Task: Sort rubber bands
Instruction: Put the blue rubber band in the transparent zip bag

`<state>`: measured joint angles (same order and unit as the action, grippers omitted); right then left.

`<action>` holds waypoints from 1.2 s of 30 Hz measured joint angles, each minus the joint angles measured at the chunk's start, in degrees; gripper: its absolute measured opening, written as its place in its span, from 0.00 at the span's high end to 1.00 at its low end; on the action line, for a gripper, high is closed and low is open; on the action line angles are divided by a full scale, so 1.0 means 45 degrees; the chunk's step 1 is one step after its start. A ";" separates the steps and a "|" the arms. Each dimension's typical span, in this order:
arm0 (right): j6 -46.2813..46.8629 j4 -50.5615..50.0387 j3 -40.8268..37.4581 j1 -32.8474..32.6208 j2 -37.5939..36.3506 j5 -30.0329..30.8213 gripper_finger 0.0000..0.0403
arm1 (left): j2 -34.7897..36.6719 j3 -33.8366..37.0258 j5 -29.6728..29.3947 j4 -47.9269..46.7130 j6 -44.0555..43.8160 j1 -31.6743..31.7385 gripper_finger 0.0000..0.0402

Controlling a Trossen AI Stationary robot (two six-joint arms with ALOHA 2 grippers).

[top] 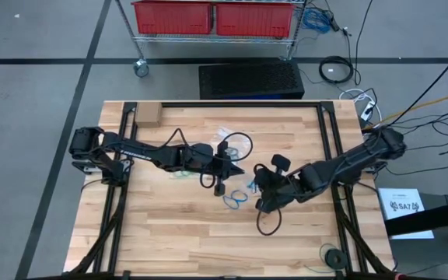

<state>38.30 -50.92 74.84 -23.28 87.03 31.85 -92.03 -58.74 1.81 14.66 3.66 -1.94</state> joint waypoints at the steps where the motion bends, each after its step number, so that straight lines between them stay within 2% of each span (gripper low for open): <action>1: 0.0000 -0.0106 -0.0003 0.0064 0.0013 0.0003 1.00 | 0.0000 0.0000 -0.0002 0.0000 0.0000 -0.0015 1.00; 9: -0.0392 -0.0137 -0.0003 0.0784 0.0189 -0.0301 1.00 | 0.0000 0.0000 -0.0002 0.0035 0.0019 -0.0077 1.00; 14: -0.1012 0.0919 -0.0372 0.1243 0.0221 -0.1617 1.00 | 0.0000 0.0000 -0.0002 0.0106 0.0029 -0.0087 1.00; 20: -0.1760 0.2148 -0.0795 0.1747 0.0231 -0.3848 0.96 | 0.0000 0.0000 0.0284 0.0153 0.0032 -0.0129 1.00; 26: -0.1717 0.1736 -0.0748 0.1623 0.0082 -0.4179 0.84 | 0.0000 0.0000 0.0602 0.0156 0.0049 -0.0164 1.00; 31: -0.1636 -0.0315 -0.0064 0.1398 0.0067 -0.4379 0.70 | 0.0000 0.0000 0.1268 0.0151 0.0015 -0.0254 1.00; 36: -0.1862 -0.2053 0.0858 0.1398 0.0009 -0.4442 0.59 | 0.0000 0.0000 0.1328 0.0006 0.0018 -0.0485 1.00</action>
<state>29.93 -60.16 78.70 -16.99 87.07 11.86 -92.03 -58.74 7.79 14.68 3.74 -4.12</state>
